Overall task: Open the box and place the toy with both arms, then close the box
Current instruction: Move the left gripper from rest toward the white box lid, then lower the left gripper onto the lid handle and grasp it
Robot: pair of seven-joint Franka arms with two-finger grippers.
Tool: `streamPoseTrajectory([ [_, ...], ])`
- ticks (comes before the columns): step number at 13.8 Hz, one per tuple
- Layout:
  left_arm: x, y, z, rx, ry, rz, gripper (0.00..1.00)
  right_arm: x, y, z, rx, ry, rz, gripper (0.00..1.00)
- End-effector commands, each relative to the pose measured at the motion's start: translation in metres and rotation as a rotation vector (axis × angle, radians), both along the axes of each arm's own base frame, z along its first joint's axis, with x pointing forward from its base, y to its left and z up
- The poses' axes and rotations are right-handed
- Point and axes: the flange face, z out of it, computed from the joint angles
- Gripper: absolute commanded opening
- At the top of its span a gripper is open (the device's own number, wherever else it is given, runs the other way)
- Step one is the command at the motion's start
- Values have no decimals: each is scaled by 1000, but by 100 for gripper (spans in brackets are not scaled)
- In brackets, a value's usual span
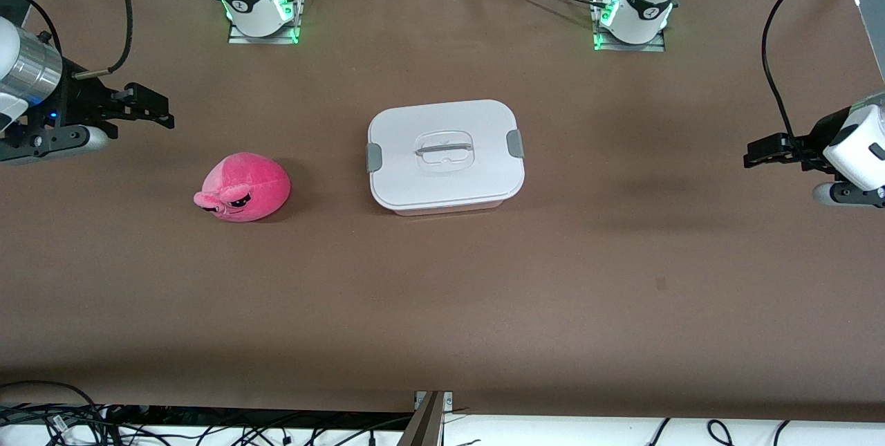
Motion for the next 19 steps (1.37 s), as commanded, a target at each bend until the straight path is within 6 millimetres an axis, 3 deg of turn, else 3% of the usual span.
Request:
streamPoseTrajectory([
  [1,2,-4,8,-21,6,18,100,-2,3,2,-8,4,-5,100],
  [3,0,-23,8,-23,17,-14,100,-2,3,2,-8,2,-5,100],
  [4,-1,-56,7,-31,25,-74,100,-2,3,2,-8,4,-5,100],
  [8,-9,-143,-9,-38,56,-232,100,-2,2,2,-8,2,-7,100],
  [9,-13,-172,-14,-40,62,-284,100,-2,3,2,-8,2,-5,100],
  [12,-28,-261,-53,-109,130,-408,100,-1,2,1,-9,4,-7,100],
  [15,-54,-360,-75,-117,59,-554,100,-1,2,0,-9,4,-7,100],
  [17,-65,-412,-99,-144,4,-676,100,-1,3,0,-7,4,-6,100],
  [19,-76,-447,-115,-172,-49,-837,100,0,2,-1,-9,7,-7,100],
])
